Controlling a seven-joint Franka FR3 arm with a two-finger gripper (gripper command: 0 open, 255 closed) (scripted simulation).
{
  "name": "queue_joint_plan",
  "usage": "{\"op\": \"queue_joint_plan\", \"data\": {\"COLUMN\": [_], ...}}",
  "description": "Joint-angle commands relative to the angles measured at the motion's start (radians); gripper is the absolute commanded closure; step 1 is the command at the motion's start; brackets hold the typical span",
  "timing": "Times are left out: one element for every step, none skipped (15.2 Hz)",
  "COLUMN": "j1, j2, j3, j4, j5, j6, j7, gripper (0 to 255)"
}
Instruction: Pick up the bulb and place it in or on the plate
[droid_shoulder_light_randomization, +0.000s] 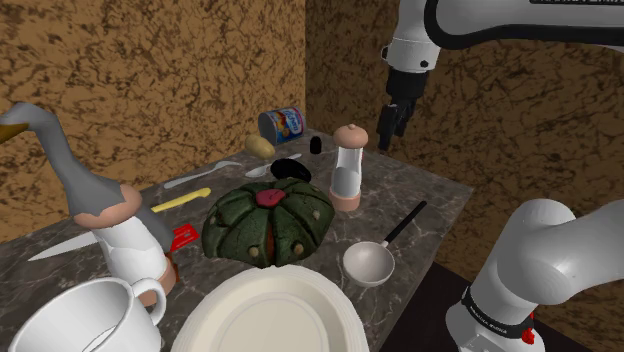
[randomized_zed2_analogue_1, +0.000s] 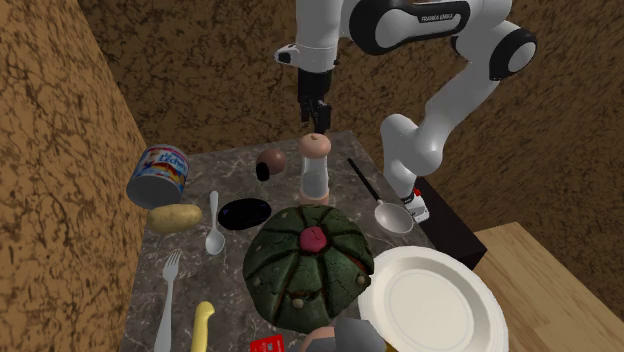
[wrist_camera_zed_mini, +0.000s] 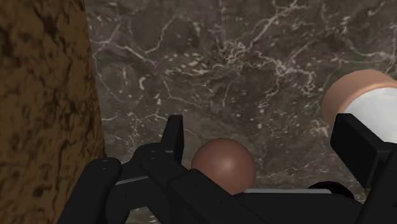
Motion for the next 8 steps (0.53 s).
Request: {"op": "queue_joint_plan", "data": {"j1": [0.0,0.003,0.005,0.007,0.008,0.01,0.011,0.012], "j2": [0.0,0.038,0.075,0.113,0.152,0.19,0.229,0.267], "j3": [0.0,0.013,0.026,0.039,0.051,0.063,0.075,0.087], "j4": [0.0,0.026,0.054,0.083,0.113,0.144,0.177,0.211], "j5": [0.0,0.007,0.014,0.02,0.025,0.028,0.031,0.034], "j6": [0.0,0.008,0.015,0.02,0.025,0.029,0.032,0.034], "j7": [0.0,0.015,0.029,0.044,0.058,0.073,0.088,0.103], "gripper": [0,0,0,0,0,0,0,0]}}
